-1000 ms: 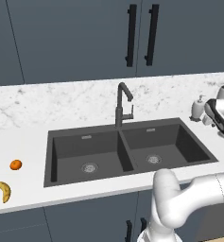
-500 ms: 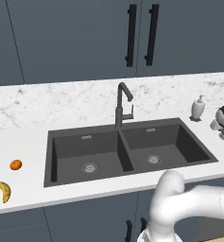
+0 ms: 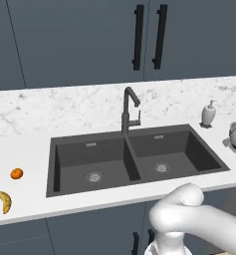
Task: Put the colander in the sink, put the banana, tangerine in the colander, and turn on the sink faucet and pour water over the colander.
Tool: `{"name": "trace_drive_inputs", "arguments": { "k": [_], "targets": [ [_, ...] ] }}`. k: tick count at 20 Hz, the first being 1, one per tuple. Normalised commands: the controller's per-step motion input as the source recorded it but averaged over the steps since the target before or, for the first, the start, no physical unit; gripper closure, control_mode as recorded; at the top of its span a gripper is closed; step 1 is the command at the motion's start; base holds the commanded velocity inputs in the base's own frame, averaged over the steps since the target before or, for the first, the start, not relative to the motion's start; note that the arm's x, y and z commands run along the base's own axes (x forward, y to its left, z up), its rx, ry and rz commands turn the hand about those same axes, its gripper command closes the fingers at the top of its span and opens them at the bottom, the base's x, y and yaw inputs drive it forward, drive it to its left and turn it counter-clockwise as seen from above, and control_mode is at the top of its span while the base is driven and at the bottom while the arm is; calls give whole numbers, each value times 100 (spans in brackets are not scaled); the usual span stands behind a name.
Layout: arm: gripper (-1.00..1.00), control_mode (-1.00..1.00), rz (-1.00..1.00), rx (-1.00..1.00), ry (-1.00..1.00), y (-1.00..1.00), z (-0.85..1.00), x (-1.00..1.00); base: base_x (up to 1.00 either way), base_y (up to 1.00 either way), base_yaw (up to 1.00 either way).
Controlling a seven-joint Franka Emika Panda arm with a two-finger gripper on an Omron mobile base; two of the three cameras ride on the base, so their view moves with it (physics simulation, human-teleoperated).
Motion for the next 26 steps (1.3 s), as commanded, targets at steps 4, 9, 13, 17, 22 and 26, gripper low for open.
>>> {"name": "trace_drive_inputs", "arguments": {
  "k": [4,9,13,17,22,26],
  "targets": [
    [100,-100,15,-1,-3,65,52,-45,0,0,0],
    [100,-100,15,-5,0,80,48,-44,0,0,0],
    [100,-100,18,-8,0,94,32,-48,0,0,0],
    [100,-100,18,-9,0,98,20,-48,0,0,0],
    [100,-100,19,-11,0,100,9,-44,0,0,0],
    [100,-100,23,-10,2,100,0,-26,0,0,0]
  ]
}}
